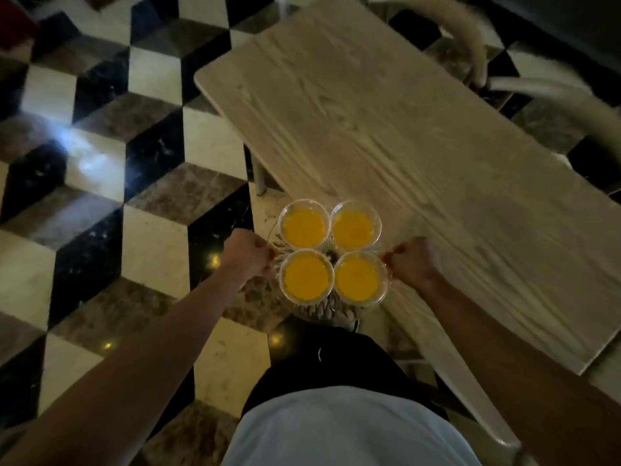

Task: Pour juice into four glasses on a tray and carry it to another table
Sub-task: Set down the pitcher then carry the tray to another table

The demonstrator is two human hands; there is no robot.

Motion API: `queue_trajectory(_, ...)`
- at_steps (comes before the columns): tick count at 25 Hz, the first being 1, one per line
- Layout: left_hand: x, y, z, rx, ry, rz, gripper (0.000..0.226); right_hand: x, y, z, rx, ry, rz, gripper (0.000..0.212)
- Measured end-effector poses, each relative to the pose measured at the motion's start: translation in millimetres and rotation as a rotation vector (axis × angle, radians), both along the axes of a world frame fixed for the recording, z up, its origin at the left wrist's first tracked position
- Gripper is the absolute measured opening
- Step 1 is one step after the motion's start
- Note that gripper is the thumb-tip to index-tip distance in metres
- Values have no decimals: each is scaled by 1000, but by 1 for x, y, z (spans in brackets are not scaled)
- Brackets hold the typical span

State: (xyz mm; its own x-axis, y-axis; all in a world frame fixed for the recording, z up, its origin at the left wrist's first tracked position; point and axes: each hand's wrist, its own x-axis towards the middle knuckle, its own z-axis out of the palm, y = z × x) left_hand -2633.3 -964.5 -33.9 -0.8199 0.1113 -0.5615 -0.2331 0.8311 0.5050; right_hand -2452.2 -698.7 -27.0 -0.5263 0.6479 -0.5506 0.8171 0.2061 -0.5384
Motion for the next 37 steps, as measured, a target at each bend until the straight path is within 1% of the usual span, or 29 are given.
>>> queue_trajectory(3, -35, 47, 4, -1, 18, -100, 25, -17, 34, 0, 22, 2, -57, 24)
queue_trajectory(6, -66, 93, 4, 35, -33, -163, 17, -29, 61, 0, 31, -39, -118, 27)
queue_trajectory(8, -86, 123, 3, 84, -60, -211, 13, -35, 75, -1, -1, -24, -221, 22)
queue_trajectory(10, -106, 153, 1, 125, -87, -305, 10, -40, 86, -4, -19, -28, -337, 21)
queue_trajectory(13, -140, 201, -7, 136, -117, -437, 3, -46, 99, -5, -48, -19, -496, 17)
queue_trajectory(15, -156, 231, -12, 125, -119, -525, 9, -49, 104, -8, -34, -29, -565, 16)
queue_trajectory(18, -175, 275, -17, 71, -63, -692, 27, -53, 108, -13, -7, -36, -702, 16)
queue_trajectory(20, -184, 300, -20, 47, -61, -774, 29, -55, 108, -16, -19, -23, -781, 18)
queue_trajectory(23, -195, 333, -22, 59, -101, -818, 21, -60, 108, -23, -18, -17, -866, 17)
queue_trajectory(25, -199, 350, -22, 52, -91, -866, 15, -64, 108, -26, -20, -25, -904, 14)
queue_trajectory(31, -206, 389, -28, 12, -68, -978, 15, -74, 121, -36, -66, -6, -1011, 13)
queue_trajectory(33, -209, 398, -30, 10, -54, -971, 18, -78, 129, -39, -65, 0, -1015, 9)
queue_trajectory(37, -210, 412, -30, 5, -97, -906, 20, -81, 147, -42, -82, 6, -1026, 13)
